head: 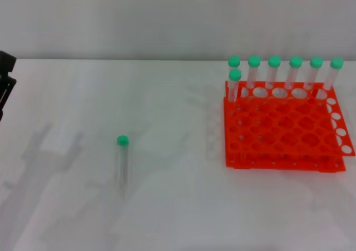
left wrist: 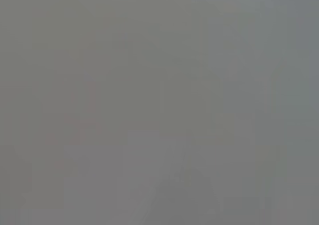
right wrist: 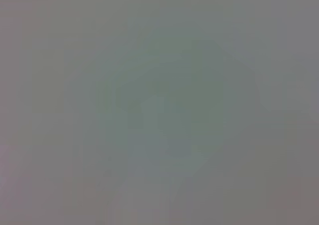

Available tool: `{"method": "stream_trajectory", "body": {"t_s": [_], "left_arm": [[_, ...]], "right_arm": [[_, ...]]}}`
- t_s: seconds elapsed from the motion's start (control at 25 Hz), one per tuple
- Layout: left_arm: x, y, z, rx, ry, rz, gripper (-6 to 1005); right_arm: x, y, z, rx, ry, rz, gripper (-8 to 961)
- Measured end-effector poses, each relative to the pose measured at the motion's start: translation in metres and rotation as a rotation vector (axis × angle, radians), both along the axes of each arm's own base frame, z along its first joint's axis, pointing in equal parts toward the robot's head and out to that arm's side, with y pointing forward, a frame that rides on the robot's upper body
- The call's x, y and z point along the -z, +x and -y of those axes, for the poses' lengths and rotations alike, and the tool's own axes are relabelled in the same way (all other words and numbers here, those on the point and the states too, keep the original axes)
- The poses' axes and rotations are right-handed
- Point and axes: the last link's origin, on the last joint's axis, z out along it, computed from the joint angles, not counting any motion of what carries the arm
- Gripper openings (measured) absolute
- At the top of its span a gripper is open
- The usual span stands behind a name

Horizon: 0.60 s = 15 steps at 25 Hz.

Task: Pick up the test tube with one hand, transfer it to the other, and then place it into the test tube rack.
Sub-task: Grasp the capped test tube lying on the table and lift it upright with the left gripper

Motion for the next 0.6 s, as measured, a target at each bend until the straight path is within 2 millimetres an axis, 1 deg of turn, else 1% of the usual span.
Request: {"method": "stream_trajectory", "body": {"t_s": [0.48,0.6], "left_arm": [[-0.0013,0.0010,-0.0032,0.011,-0.021,0.021,863],[-0.0028,0.0010,-0.0074,0.014,-0.041,0.035,863]], "right_arm": [[0.0019,0.0012,-0.0061,0.024,-0.011,0.002,870],[0.0020,0.0022,-0.0072,0.033,-0.014,0.006,870]]}}
